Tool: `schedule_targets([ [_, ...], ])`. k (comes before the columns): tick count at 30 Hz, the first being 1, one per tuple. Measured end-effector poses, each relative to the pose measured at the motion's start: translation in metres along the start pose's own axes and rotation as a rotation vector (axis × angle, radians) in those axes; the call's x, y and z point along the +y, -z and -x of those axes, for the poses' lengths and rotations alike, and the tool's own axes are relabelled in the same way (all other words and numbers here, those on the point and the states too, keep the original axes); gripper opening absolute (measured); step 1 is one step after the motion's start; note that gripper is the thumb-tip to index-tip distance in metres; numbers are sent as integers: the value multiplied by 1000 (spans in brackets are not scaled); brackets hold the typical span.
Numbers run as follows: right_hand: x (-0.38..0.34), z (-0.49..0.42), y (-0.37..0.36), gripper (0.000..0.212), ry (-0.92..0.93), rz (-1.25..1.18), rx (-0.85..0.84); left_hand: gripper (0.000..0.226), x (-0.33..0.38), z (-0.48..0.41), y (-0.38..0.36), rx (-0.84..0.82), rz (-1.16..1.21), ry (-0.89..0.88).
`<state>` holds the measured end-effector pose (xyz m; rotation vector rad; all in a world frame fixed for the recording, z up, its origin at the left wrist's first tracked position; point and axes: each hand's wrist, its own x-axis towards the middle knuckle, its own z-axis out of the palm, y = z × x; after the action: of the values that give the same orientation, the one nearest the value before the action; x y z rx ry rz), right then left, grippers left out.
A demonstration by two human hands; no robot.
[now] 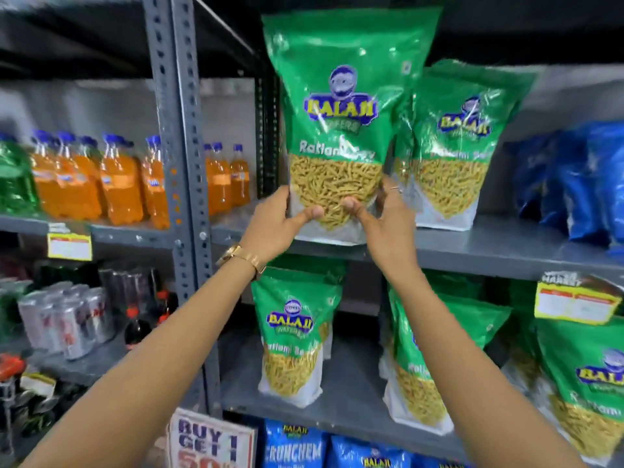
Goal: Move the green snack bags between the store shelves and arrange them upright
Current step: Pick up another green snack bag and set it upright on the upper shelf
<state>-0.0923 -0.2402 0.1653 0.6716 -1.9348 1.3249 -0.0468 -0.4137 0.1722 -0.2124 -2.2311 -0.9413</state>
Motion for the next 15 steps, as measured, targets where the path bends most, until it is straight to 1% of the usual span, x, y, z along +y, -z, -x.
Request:
schedule_targets([
  [2,6,-15,-11,67,-35,55,-53,51,-12,-14,-5,-18,18,45],
  [4,10,-31,-22,61,-70,99,-109,45,-22,-31,-7,-35,-18,69],
  [7,16,-51,-38,58,-127,167,-179,40,-35,-56,-8,-99,-31,116],
  [11,20,-79,-59,59,-253,200,-263,47,-47,-86,-10,-188,24,179],
  [13,22,-89,-68,57,-319,206,-283,47,-53,-98,-13,-202,20,228],
  [15,25,-95,-76,55,-339,206,-287,50,-60,-107,-15,-199,27,279],
])
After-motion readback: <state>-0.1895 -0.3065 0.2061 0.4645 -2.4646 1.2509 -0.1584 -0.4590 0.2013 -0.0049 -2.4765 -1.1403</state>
